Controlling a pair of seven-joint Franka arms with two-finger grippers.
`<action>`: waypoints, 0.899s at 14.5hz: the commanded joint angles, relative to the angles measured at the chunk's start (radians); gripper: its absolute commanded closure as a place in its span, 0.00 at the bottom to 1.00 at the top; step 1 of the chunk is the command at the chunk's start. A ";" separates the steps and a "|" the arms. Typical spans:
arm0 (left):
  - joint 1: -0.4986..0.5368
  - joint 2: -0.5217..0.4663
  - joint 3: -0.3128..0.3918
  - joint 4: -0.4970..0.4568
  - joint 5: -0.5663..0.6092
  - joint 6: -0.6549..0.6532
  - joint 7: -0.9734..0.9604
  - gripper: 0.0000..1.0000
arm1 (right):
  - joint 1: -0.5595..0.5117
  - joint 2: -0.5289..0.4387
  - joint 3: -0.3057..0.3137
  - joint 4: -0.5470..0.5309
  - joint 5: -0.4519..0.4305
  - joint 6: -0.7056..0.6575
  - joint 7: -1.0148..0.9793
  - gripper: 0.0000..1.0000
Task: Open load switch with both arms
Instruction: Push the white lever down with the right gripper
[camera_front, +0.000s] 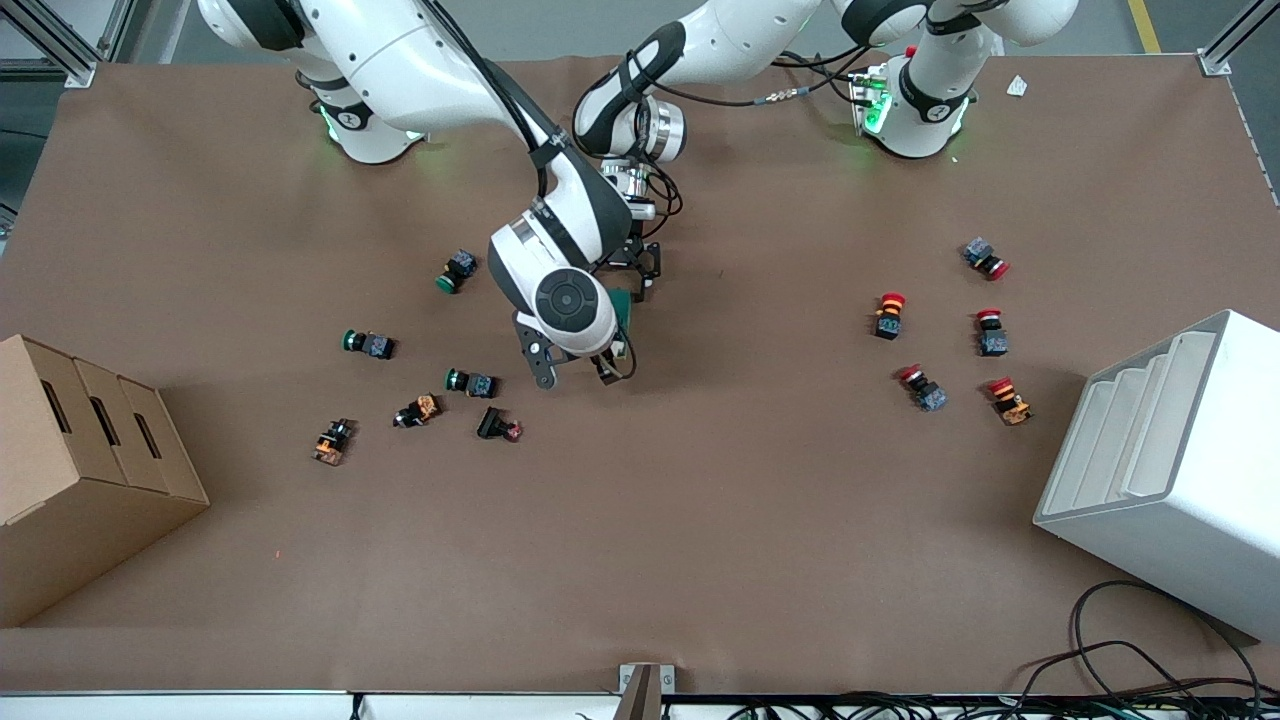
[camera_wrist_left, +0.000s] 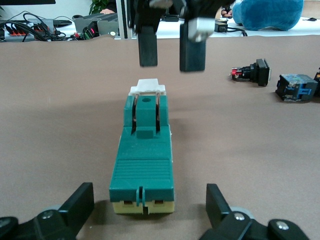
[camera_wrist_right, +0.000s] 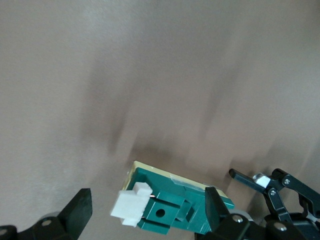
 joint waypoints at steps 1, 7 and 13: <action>-0.006 0.018 0.011 -0.020 0.008 0.001 -0.030 0.01 | 0.027 0.017 -0.007 0.004 0.010 0.002 0.043 0.00; -0.006 0.018 0.011 -0.022 0.018 0.001 -0.030 0.01 | 0.047 0.020 -0.006 0.007 0.010 -0.088 0.055 0.00; -0.003 0.016 0.013 -0.023 0.022 0.001 -0.030 0.01 | 0.038 -0.031 0.022 0.024 0.010 -0.210 0.041 0.00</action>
